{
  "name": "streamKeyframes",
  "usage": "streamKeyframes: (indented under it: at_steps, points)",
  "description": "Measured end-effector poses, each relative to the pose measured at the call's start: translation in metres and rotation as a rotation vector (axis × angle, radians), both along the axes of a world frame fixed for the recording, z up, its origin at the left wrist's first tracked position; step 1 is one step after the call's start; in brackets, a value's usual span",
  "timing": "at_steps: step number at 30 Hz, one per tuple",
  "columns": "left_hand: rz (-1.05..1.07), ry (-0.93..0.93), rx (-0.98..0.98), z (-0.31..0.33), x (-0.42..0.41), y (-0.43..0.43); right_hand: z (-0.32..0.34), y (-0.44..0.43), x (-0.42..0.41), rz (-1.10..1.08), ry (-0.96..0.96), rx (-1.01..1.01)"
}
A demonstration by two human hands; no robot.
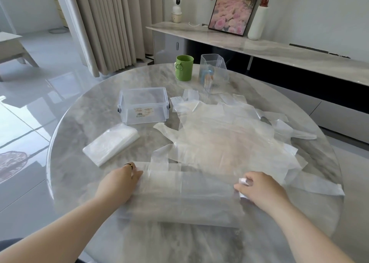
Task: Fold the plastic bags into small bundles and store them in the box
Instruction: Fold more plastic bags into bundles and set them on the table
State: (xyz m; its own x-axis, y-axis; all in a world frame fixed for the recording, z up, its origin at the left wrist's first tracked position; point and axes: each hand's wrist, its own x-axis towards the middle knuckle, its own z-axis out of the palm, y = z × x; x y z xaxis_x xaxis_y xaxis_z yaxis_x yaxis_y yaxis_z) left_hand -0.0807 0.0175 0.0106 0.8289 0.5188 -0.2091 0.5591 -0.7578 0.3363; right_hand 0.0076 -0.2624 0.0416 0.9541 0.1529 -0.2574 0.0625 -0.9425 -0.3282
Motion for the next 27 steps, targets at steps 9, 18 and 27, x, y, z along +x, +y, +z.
streamKeyframes:
  at_steps: [9, 18, 27]
  points:
    - [0.056, -0.171, 0.126, 0.008, 0.011, 0.009, -0.005, 0.019, 0.024, 0.253, -0.205, -0.024]
    - [0.023, -0.116, 0.262, 0.000, 0.025, 0.007, -0.021, 0.016, 0.031, 0.210, -0.213, 0.015]
    - [-0.095, -0.268, 0.285, 0.006, 0.019, -0.006, -0.024, 0.014, 0.032, 0.254, -0.255, -0.037]
